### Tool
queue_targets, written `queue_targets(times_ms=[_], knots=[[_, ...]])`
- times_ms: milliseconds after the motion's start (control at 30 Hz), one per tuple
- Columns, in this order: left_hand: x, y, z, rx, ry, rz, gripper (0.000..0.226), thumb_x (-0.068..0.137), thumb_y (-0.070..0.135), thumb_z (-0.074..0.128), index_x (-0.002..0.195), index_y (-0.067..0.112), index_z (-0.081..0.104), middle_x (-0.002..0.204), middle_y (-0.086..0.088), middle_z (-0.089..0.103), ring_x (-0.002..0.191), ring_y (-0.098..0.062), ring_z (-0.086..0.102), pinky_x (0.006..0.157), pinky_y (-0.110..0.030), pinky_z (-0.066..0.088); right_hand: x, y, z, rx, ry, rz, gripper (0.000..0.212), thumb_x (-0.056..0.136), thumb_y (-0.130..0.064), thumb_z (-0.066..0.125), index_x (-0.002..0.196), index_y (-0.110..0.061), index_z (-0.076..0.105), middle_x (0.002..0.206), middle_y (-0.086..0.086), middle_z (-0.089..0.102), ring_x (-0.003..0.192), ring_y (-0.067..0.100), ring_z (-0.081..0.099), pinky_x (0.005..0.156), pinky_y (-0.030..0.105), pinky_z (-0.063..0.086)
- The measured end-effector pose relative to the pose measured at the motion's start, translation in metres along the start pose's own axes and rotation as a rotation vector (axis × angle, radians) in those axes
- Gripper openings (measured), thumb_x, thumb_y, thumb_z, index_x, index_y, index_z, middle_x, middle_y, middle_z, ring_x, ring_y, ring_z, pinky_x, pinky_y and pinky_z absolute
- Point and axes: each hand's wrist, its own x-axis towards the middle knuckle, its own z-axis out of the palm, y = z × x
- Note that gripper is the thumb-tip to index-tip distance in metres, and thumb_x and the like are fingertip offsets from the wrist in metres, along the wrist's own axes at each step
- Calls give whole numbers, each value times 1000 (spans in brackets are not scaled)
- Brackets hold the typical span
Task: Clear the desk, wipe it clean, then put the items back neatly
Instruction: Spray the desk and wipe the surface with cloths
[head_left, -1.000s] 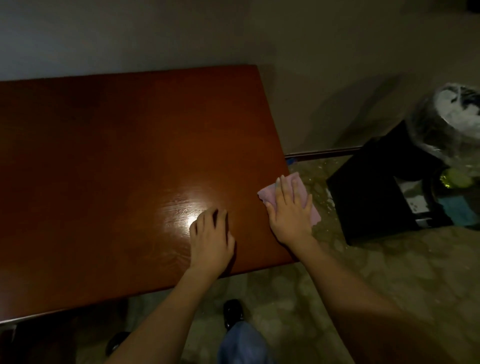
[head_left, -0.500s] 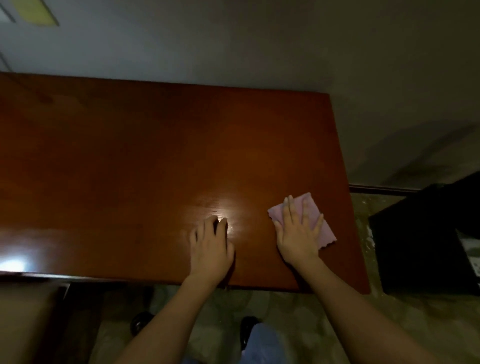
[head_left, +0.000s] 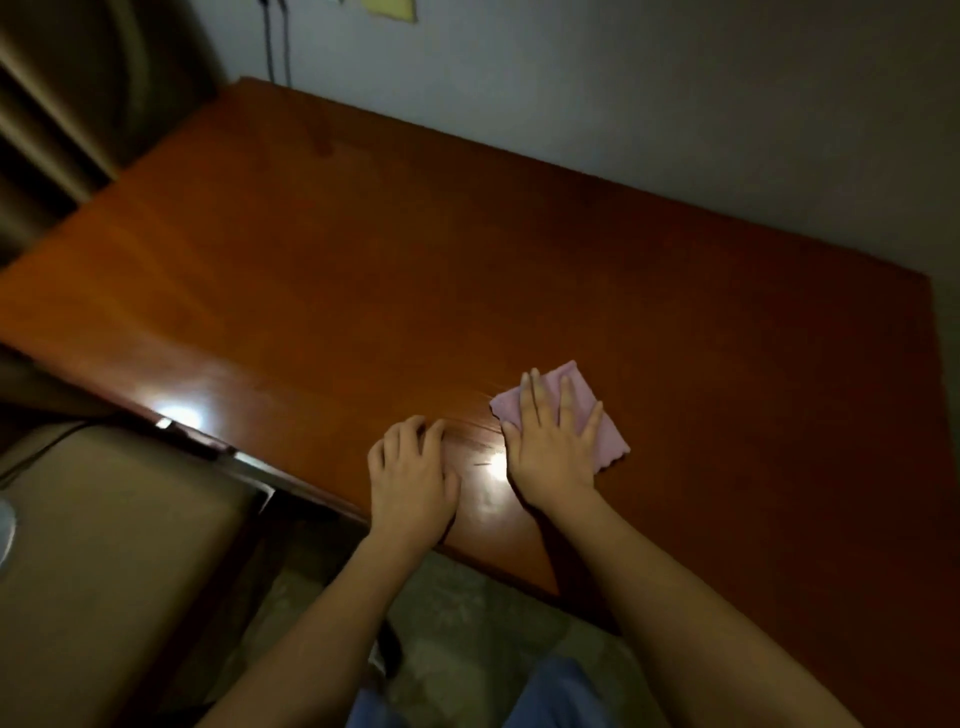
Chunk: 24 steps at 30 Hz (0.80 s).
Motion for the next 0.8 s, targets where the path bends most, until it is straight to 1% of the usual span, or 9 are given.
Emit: queue_targets(times_ms=[67, 133, 200, 333, 433, 633, 700, 767, 800], knots=[[7, -31, -5, -2, -9, -49, 45, 74, 20, 72, 117, 9, 63, 117, -13, 60, 110, -32, 57, 89, -45, 46, 15, -33, 1, -16, -3, -38, 63, 98, -50, 5, 151, -19, -11, 159, -2, -14, 145, 28, -16, 111, 60, -8], [16, -64, -9, -2, -18, -105, 45, 81, 22, 66, 124, 11, 59, 124, -12, 57, 117, -30, 52, 95, -45, 42, 31, -69, 2, -42, 11, -83, 69, 91, -53, -8, 151, -19, -8, 160, -1, -10, 146, 28, -11, 112, 60, -4], [25, -95, -13, -8, -9, -151, 45, 81, 23, 66, 124, 11, 59, 124, -11, 57, 118, -30, 52, 96, -45, 42, 47, -105, 1, -55, 10, -124, 74, 86, -52, -13, 151, -19, -6, 160, 0, -6, 147, 29, -7, 112, 60, -2], [45, -155, -24, -1, 36, -191, 46, 73, 18, 74, 117, 9, 63, 116, -13, 61, 109, -33, 58, 88, -46, 47, 83, -176, 1, -51, 0, -214, 63, 98, -51, 6, 151, -20, -11, 159, -2, -10, 146, 28, -10, 113, 61, -1], [56, -203, -33, 3, 77, -231, 47, 68, 15, 77, 112, 6, 65, 111, -15, 62, 104, -35, 60, 85, -47, 49, 107, -231, 1, -60, -4, -268, 63, 99, -51, 9, 151, -21, -11, 159, -1, -11, 146, 28, -11, 113, 61, -2], [77, -297, -51, -23, 118, -334, 50, 67, 16, 77, 114, 6, 64, 111, -14, 61, 105, -34, 59, 87, -47, 47, 150, -339, 4, -99, -13, -365, 64, 99, -51, 10, 151, -20, -10, 159, -1, -12, 146, 29, -13, 111, 61, -5], [84, -328, -55, -28, 130, -369, 47, 70, 19, 72, 114, 6, 64, 112, -14, 61, 105, -33, 58, 88, -47, 47, 162, -373, 5, -102, -18, -397, 64, 99, -50, 11, 151, -19, -10, 160, -1, -11, 146, 29, -13, 111, 62, -6], [90, -357, -59, -17, 154, -402, 43, 75, 27, 57, 113, 7, 64, 110, -13, 61, 103, -32, 59, 86, -45, 48, 176, -404, 6, -105, -16, -426, 64, 100, -50, 11, 151, -19, -9, 160, -1, -10, 146, 28, -13, 111, 61, -6], [94, -370, -63, -16, 155, -417, 46, 77, 31, 47, 112, 8, 65, 109, -12, 61, 101, -31, 59, 85, -44, 48, 183, -419, 7, -108, -14, -440, 64, 100, -49, 12, 151, -19, -9, 160, -2, -10, 146, 28, -13, 111, 61, -7]])
